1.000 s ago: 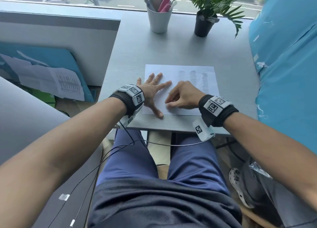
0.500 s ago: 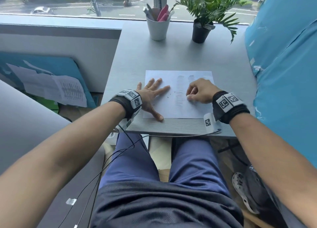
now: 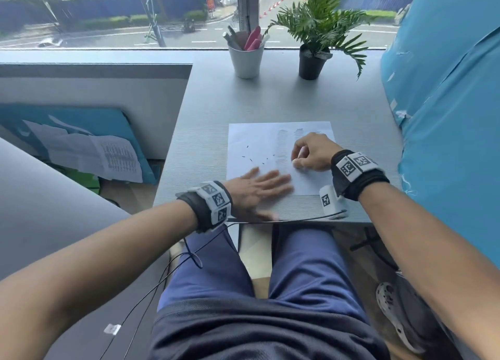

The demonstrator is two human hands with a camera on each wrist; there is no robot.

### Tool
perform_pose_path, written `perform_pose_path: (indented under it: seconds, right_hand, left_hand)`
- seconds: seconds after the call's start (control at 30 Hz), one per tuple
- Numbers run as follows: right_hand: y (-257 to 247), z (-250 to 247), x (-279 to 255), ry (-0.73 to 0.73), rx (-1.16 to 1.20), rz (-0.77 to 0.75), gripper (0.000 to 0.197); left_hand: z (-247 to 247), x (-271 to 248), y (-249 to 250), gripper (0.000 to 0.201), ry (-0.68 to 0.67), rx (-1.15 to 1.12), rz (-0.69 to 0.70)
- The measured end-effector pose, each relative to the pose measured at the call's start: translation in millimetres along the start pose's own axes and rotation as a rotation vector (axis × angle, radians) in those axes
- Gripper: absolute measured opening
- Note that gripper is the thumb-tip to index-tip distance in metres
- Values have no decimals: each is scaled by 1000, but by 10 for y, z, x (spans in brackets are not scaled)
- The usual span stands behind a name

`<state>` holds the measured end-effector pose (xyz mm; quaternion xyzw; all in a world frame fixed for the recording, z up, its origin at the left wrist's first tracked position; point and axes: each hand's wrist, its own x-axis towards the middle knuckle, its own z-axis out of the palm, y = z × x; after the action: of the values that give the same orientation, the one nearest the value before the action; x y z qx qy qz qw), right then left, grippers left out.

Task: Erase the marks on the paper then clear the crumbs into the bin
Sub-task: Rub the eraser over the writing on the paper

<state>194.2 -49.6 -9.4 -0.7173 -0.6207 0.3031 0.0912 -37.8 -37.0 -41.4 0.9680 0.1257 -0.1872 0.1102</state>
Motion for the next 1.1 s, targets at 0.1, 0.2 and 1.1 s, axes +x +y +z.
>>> perform_pose_path:
  seconds: [0.1,0.2,1.1]
  right_hand:
    - [10,25,5,7,12,11,5]
    - [11,34,15,16,20,24,5]
    - [-238,103,-56,110,-116,-24,10]
  left_hand:
    - [-127,-7,-305,89,11,-94,-305]
    - [-225,32,-355,102,32,-35,-506]
    - [-405,351,-430,130,-13,-326,-334]
